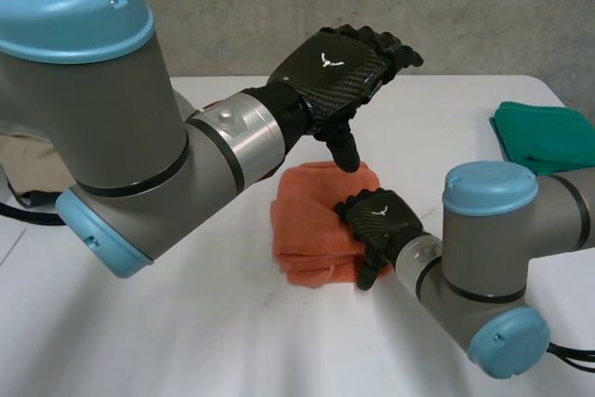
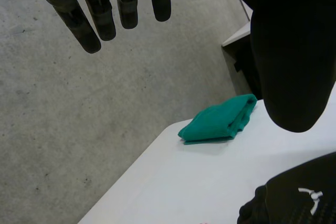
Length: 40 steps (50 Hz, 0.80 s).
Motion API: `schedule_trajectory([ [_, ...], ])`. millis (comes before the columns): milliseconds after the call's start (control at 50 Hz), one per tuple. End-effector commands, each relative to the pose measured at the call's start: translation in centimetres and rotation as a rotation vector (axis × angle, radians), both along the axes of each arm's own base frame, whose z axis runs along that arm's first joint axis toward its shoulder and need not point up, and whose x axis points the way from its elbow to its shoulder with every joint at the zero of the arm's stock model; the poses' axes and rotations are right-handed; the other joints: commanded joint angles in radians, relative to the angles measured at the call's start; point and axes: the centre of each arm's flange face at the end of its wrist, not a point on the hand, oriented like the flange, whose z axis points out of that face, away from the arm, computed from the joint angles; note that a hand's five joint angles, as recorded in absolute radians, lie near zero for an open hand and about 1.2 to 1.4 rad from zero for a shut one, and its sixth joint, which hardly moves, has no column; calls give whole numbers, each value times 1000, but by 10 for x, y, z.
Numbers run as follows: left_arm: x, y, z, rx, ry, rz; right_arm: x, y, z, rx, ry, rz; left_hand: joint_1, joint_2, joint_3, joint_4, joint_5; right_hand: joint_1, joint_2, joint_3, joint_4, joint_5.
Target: Fold the laundry.
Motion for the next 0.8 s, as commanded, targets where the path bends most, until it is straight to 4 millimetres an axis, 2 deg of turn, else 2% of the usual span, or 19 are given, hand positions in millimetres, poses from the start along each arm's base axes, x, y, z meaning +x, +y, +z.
schedule_trajectory([
  [20,0,1,-4,16,-10,-2,9,0,-18,-45,2,33,-9,-31,-33,-28,-50,27,27,45,43,65],
  [100,1,1,-8,24,-17,-5,11,-6,-22,-92,6,32,-9,-31,-33,-28,-50,124,123,142,140,162],
  [220,2,1,-8,25,-20,-2,14,-18,-14,-196,-44,18,-9,-31,-33,-28,-50,752,751,770,768,790],
  [320,4,0,-4,17,-11,4,16,-30,-1,-271,-87,-3,-9,-31,-33,-28,-50,893,893,911,909,931],
  [360,4,0,-1,14,-6,6,17,-38,4,-295,-103,-10,-9,-31,-33,-28,-50,1095,1094,1113,1111,1133],
  [420,6,-1,3,6,3,14,17,-52,6,-322,-115,-23,-9,-31,-33,-28,-50,1097,1096,1115,1112,1134],
  [500,10,-3,12,-7,21,24,13,-88,18,-396,-134,-64,-9,-31,-33,-28,-50,1097,1096,1115,1112,1134],
  [520,12,-3,17,-13,30,29,7,-108,28,-435,-150,-96,-9,-31,-33,-28,-50,1097,1096,1115,1112,1134],
  [580,15,-2,26,-29,49,33,-7,-140,50,-509,-184,-157,-9,-31,-33,-28,-50,1097,1096,1115,1112,1134],
  [600,17,-1,33,-42,63,34,-18,-160,67,-557,-216,-195,-9,-31,-33,-28,-50,1097,1096,1115,1112,1134],
  [640,19,0,39,-50,77,37,-31,-180,85,-610,-257,-231,-9,-31,-33,-28,-50,1097,1096,1115,1112,1134],
  [660,21,0,46,-60,93,39,-43,-198,99,-653,-306,-256,-9,-31,-33,-28,-50,1097,1096,1115,1112,1134],
  [680,21,0,48,-61,99,40,-52,-208,106,-675,-326,-269,-9,-31,-33,-28,-50,1097,1096,1115,1112,1134],
  [720,22,0,52,-68,110,43,-68,-226,118,-713,-360,-290,-9,-31,-33,-28,-50,1097,1096,1115,1112,1134],
  [740,24,0,56,-71,118,45,-84,-241,125,-746,-384,-299,-9,-31,-33,-28,-50,1097,1096,1115,1112,1134],
  [800,24,0,58,-73,124,47,-111,-264,125,-772,-389,-321,-9,-31,-33,-28,-50,1097,1096,1115,1112,1134],
])
